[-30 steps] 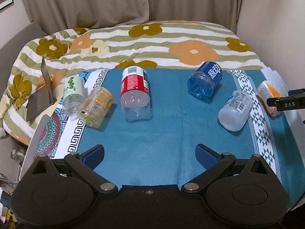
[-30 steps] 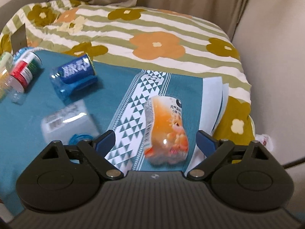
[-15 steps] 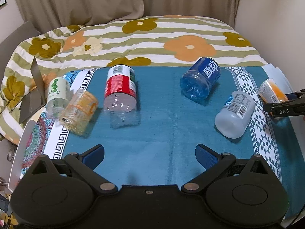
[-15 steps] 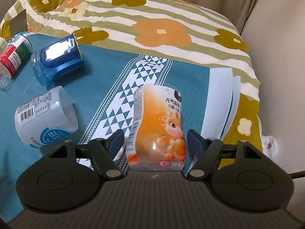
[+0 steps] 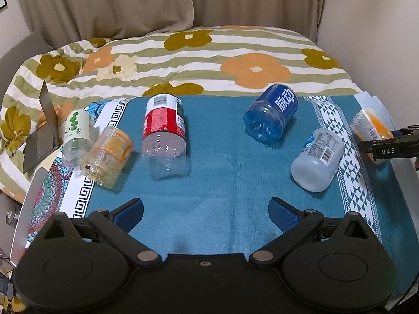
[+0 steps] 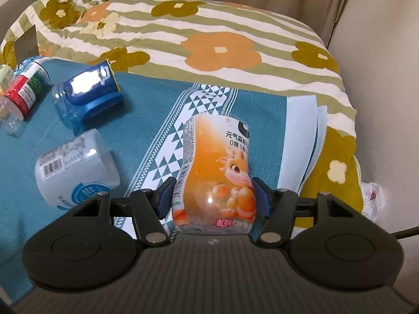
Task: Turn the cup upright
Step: 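Lift the orange-labelled bottle with the right gripper and carry it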
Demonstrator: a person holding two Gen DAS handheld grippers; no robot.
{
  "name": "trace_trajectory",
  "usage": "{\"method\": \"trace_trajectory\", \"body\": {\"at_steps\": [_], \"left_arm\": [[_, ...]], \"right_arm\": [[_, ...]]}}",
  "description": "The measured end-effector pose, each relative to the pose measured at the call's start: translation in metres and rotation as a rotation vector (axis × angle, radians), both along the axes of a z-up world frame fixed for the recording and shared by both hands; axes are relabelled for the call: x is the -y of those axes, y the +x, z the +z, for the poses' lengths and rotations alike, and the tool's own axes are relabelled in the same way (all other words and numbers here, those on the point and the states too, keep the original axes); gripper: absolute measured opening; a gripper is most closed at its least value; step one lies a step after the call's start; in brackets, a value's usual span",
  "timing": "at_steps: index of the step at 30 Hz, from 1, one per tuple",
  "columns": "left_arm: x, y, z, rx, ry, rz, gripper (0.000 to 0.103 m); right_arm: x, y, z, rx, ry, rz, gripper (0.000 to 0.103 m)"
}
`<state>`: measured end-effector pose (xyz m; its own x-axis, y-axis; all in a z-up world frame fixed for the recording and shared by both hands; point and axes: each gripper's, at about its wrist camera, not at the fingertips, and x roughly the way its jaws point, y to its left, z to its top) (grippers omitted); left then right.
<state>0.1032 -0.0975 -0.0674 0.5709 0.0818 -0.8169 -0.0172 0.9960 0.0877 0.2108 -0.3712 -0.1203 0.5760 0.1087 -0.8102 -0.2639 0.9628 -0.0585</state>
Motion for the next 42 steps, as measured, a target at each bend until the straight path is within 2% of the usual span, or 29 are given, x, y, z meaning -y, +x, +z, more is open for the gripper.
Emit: {"method": "trace_trajectory", "body": {"at_steps": [10,15,21,27,36,42], "left_arm": [[-0.02,-0.013,0.025,0.055,-0.023,-0.042,0.103],[-0.04,-0.025,0.042,0.094,-0.045,-0.059,0.103],[-0.07,-0.036,0.051,0.114,-0.052,-0.083,0.103],[-0.097,-0.044,0.044,0.101,-0.064,-0.111,0.103],[-0.133,-0.049,0.023,0.06,-0.065,-0.144,0.103],[-0.15,-0.047,0.012,0.035,-0.061,-0.152,0.103]], "right_arm": [[-0.024,-0.038,0.049,0.054,0.006,-0.025,0.077],[-0.047,-0.067,0.074,0.065,0.028,-0.053,0.077],[-0.087,-0.097,0.086,0.06,0.054,-0.069,0.077],[-0.137,-0.117,0.072,0.016,0.098,-0.082,0.077],[-0.2,-0.126,0.026,-0.055,0.193,-0.185,0.077],[-0.225,-0.124,0.0,-0.084,0.175,-0.205,0.077]]}}
